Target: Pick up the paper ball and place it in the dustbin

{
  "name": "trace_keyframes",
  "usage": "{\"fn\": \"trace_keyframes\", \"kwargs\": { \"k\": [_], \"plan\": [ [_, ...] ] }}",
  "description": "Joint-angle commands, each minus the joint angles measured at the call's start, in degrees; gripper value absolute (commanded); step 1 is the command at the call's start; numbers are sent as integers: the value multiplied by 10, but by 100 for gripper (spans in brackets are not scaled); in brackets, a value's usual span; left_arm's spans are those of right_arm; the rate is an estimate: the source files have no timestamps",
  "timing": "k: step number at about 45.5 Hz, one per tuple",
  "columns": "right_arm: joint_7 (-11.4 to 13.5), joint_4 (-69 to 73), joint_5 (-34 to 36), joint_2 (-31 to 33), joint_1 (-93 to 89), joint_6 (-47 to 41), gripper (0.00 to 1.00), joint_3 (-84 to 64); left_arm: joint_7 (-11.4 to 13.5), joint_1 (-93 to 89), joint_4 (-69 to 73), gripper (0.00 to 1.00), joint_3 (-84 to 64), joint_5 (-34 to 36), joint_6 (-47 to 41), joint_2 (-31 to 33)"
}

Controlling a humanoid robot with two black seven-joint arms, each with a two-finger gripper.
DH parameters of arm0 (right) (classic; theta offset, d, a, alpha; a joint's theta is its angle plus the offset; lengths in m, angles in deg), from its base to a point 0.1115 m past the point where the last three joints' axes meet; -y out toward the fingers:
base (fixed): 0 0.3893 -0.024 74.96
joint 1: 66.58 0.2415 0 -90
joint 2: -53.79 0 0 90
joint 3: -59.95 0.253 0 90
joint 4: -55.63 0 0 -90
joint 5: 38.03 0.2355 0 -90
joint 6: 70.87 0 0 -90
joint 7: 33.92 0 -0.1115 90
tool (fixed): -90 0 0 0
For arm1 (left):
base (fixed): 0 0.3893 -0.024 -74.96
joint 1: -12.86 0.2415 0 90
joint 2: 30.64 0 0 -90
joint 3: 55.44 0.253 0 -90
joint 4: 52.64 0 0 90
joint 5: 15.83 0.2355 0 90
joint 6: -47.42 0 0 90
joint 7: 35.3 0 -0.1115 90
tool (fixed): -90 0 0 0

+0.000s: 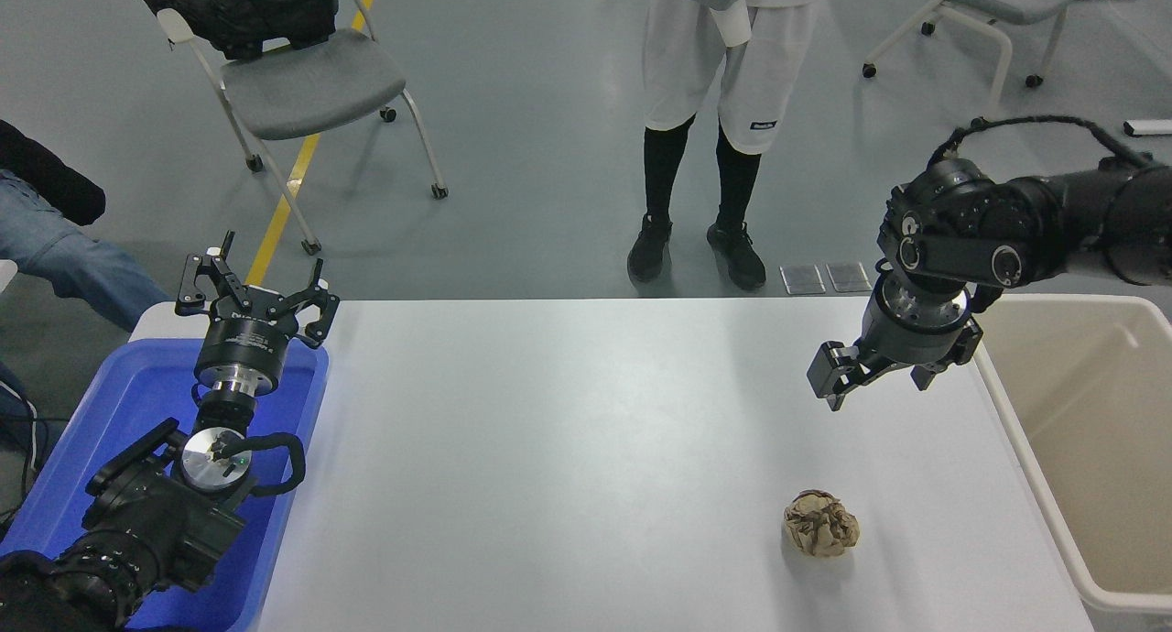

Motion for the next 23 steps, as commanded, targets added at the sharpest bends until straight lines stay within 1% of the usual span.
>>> {"fn": "trace_keyframes", "kwargs": {
  "k": [1,10,20,23],
  "plan": [
    [0,-6,1,-7,-44,0,100,8,0,0,0,99,0,0,0,0],
    [-1,-3,8,-6,-63,0,100,22,0,0,0,99,0,0,0,0],
    [-1,-1,9,6,-66,0,100,78,0,0,0,99,0,0,0,0],
    [-1,-3,22,10,-69,0,100,91,0,0,0,99,0,0,0,0]
  ]
}}
